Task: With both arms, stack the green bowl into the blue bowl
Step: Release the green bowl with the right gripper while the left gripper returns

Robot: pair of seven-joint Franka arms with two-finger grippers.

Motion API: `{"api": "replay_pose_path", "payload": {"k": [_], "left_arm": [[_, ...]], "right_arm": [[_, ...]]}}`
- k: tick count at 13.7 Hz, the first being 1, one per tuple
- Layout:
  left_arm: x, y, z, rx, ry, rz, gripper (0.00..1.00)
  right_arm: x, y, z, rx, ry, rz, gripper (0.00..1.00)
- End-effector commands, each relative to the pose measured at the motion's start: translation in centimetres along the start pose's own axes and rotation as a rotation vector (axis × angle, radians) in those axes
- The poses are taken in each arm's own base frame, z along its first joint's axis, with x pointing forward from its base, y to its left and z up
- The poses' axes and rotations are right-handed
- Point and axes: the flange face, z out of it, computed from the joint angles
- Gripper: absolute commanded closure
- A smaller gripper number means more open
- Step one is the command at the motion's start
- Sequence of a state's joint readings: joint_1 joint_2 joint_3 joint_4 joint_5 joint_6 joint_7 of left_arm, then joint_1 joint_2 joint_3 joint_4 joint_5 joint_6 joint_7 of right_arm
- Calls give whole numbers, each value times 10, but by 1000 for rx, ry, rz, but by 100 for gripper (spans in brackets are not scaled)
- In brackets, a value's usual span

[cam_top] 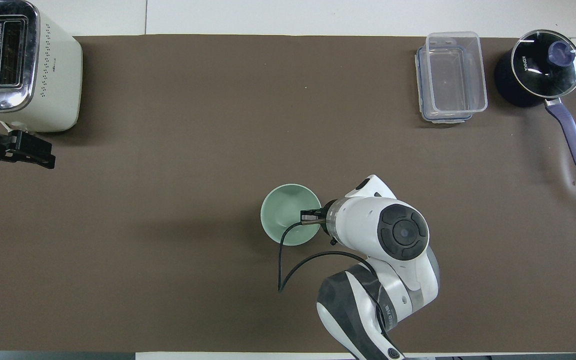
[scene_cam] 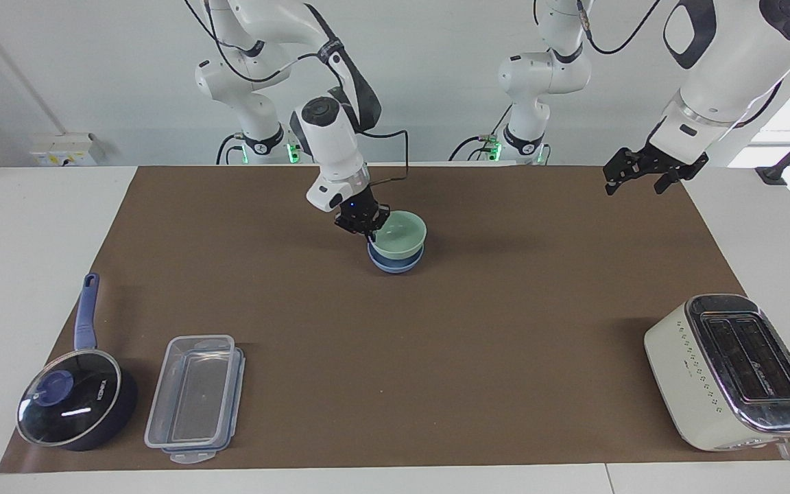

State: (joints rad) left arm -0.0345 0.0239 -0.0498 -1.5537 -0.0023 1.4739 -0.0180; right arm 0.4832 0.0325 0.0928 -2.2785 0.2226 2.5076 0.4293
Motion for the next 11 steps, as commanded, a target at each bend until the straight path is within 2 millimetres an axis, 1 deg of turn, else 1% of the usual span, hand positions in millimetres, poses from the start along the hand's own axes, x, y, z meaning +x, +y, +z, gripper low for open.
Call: {"api": "replay_pose_path", "payload": {"k": [1, 2, 3, 5, 7, 8, 9, 10, 11], "left_arm": [[-13, 0, -16, 18, 30, -5, 0], [-14, -7, -25, -2, 19, -21, 0], [-14, -16, -28, -23, -10, -39, 0], [-12, -18, -36, -34, 4, -43, 0], [-14, -28, -28, -36, 21, -63, 0], [-15, -29, -27, -35, 30, -65, 0], [-15, -29, -26, -34, 33, -57, 0], [-17, -28, -27, -27, 33, -51, 0], [-17, -26, -27, -25, 35, -46, 0]], "right_arm": [[1, 2, -1, 14, 11, 21, 100], [1, 2, -2, 11, 14, 16, 100], [1, 3, -1, 8, 12, 12, 100], [-1, 4, 0, 7, 11, 12, 100], [-1, 4, 0, 6, 8, 12, 100], [-1, 5, 0, 4, 6, 14, 100], [-1, 5, 0, 5, 7, 14, 85], [-1, 5, 0, 4, 6, 15, 54], [2, 7, -3, 6, 11, 20, 49]]}}
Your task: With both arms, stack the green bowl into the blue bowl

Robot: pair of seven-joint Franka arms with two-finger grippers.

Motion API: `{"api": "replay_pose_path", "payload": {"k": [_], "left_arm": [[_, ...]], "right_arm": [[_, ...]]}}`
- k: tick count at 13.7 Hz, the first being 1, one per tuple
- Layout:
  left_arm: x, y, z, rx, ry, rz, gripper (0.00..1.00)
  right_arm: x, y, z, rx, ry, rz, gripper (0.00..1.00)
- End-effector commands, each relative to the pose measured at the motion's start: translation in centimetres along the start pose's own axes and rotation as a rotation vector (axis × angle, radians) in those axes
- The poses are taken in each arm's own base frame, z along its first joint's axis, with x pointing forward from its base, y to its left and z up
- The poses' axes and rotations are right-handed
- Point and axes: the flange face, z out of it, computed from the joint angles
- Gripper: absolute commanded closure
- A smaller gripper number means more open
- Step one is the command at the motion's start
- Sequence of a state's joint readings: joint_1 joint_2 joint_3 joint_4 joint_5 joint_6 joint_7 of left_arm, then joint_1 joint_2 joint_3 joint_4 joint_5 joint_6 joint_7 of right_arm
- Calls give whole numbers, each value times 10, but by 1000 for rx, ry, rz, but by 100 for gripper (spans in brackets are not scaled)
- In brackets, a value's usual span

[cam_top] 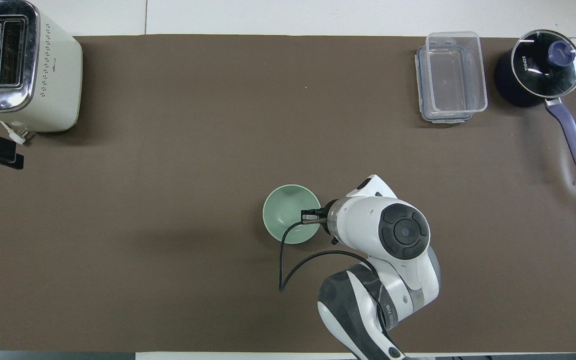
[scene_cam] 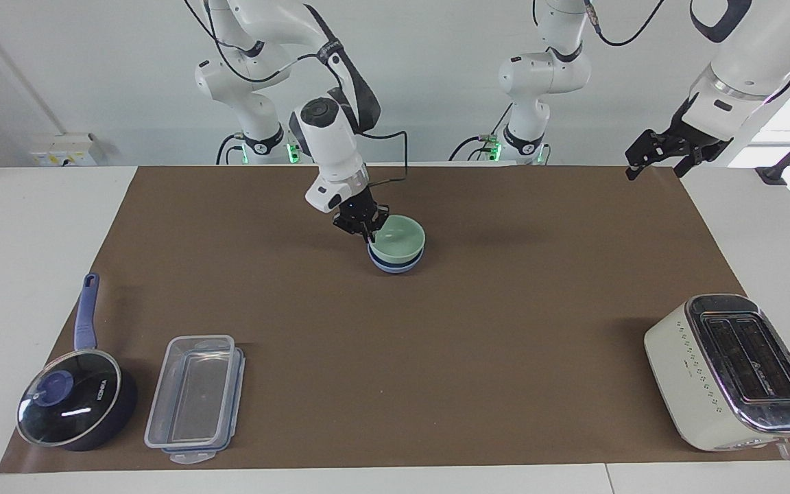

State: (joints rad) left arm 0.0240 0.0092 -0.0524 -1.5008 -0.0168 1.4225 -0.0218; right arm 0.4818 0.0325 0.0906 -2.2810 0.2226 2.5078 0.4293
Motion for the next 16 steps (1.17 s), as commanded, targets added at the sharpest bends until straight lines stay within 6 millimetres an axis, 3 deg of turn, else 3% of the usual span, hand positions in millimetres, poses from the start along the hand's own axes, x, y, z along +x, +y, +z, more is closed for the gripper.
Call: {"api": "replay_pose_path", "payload": {"k": [1, 2, 6, 9, 13, 16], "left_arm": [[-4, 2, 0, -6, 18, 11, 0], [-6, 5, 1, -6, 14, 19, 0], [-9, 17, 3, 0, 12, 90, 0], [-10, 17, 3, 4, 9, 91, 0], [-13, 15, 2, 1, 10, 81, 0], [-13, 9, 1, 0, 10, 70, 0]], "right_arm": [[4, 7, -7, 10, 19, 21, 31], [8, 11, -14, 11, 24, 33, 0], [20, 49, -64, -6, -2, 89, 0], [31, 101, -105, -23, -10, 122, 0], [53, 164, -141, -118, 25, 104, 0], [76, 188, -165, -211, 62, 92, 0]]}}
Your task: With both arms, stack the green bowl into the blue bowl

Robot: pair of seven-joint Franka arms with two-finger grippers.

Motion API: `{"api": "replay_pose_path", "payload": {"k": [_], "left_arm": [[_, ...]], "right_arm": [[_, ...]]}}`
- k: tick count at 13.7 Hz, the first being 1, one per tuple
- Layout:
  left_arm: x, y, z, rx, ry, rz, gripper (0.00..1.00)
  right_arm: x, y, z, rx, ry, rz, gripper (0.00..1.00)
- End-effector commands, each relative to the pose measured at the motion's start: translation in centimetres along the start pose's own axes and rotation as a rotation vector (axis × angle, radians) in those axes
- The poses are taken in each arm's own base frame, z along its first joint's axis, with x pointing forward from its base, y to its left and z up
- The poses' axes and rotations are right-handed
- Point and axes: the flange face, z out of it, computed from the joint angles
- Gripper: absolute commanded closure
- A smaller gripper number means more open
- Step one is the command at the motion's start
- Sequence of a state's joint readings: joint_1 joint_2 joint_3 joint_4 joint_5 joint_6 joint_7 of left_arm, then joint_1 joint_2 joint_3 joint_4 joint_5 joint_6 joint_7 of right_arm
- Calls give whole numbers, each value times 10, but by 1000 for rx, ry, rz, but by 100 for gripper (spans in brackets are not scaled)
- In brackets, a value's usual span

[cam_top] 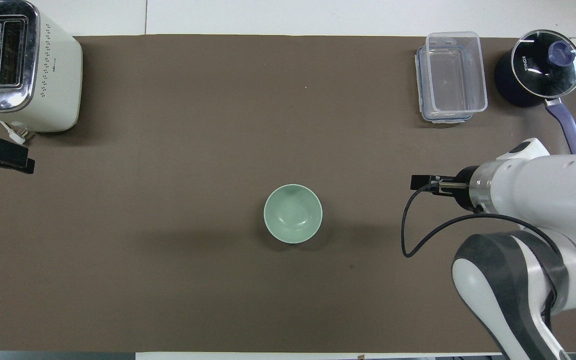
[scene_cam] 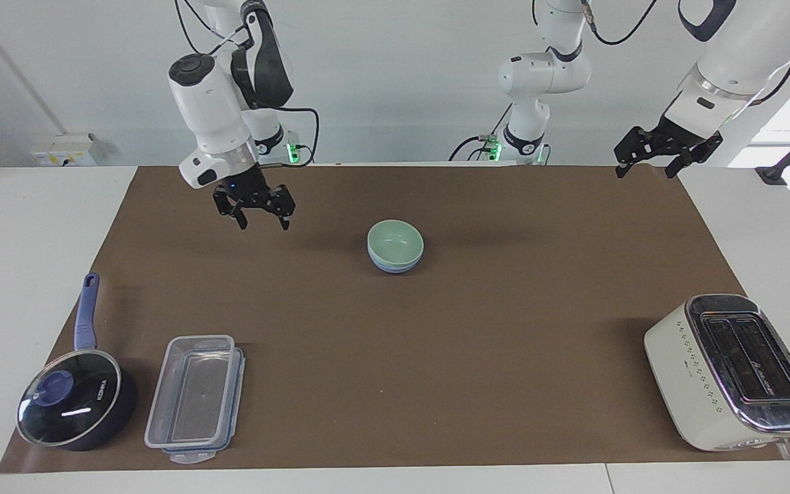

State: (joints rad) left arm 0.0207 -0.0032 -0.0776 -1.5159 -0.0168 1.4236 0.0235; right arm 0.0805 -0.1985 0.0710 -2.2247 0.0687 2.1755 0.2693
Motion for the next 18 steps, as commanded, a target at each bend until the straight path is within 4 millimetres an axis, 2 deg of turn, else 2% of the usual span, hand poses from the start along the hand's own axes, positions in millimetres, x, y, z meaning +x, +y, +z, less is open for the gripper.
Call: {"api": "replay_pose_path", "payload": {"k": [1, 5, 8, 13, 16, 18], "left_arm": [[-9, -8, 1, -3, 10, -7, 0], [-9, -8, 1, -3, 10, -8, 0], [-9, -8, 1, -3, 10, -8, 0], [-9, -8, 2, -4, 8, -8, 0], [-9, -8, 1, -3, 10, -10, 0], [-9, -8, 2, -4, 8, -8, 0]], "right_arm": [[28, 16, -21, -92, 23, -32, 0], [73, 26, -65, -122, -6, 1, 0], [93, 24, -93, -126, -39, 9, 0], [100, 24, -109, -136, -73, 15, 0], [84, 37, -116, -138, -112, -19, 0], [80, 42, -120, -134, -120, -53, 0]]}}
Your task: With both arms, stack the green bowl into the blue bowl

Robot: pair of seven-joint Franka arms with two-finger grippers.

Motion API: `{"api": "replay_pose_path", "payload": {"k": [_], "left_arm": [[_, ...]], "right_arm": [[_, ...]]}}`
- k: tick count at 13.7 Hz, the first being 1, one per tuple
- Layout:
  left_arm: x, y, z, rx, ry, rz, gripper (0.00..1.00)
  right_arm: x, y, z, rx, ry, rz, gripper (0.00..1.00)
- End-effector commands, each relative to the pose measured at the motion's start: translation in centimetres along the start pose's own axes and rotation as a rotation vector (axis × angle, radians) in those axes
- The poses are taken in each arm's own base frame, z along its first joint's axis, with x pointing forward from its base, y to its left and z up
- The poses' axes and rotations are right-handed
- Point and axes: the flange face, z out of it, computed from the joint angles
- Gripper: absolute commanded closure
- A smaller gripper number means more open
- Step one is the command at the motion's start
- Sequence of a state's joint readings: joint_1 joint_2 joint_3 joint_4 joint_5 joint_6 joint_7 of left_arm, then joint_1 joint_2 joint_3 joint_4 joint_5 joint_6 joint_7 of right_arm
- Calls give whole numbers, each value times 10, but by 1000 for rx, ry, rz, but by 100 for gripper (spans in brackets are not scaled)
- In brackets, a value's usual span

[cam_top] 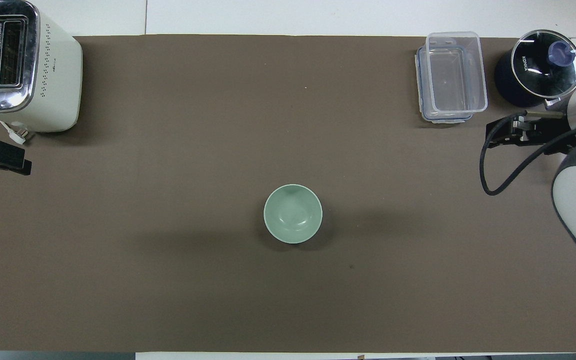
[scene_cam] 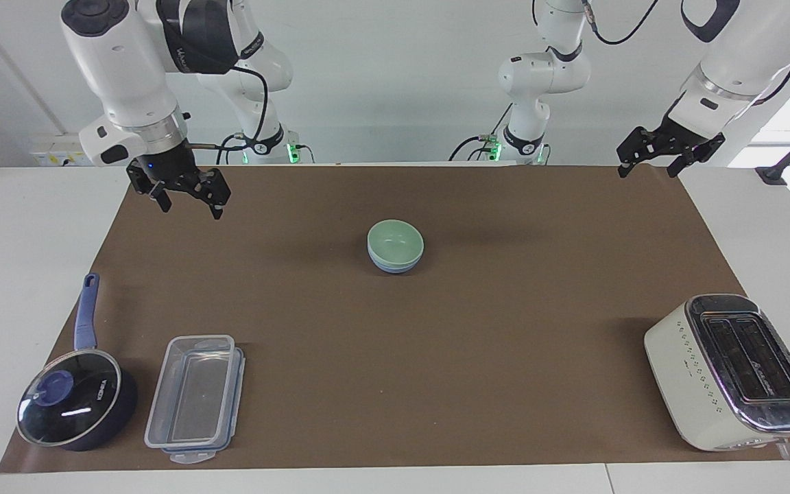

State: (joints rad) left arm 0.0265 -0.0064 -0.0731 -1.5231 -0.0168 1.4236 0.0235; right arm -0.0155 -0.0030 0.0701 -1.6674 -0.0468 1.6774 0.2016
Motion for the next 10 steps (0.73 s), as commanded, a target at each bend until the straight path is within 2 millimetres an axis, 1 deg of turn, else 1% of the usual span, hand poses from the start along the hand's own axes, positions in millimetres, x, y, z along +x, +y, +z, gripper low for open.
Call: {"api": "replay_pose_path", "payload": {"k": [1, 5, 8, 10], "left_arm": [[-8, -3, -1, -3, 13, 2, 0], [-8, -3, 0, -3, 10, 2, 0], [-8, -3, -1, -3, 13, 2, 0], [-8, -3, -1, -3, 13, 2, 0]], "right_arm": [[-10, 9, -5, -6, -16, -37, 0], [-9, 7, -6, -3, -7, -42, 0], [-9, 9, -12, 0, 0, -35, 0], [-8, 6, -14, 1, 9, -36, 0]]}}
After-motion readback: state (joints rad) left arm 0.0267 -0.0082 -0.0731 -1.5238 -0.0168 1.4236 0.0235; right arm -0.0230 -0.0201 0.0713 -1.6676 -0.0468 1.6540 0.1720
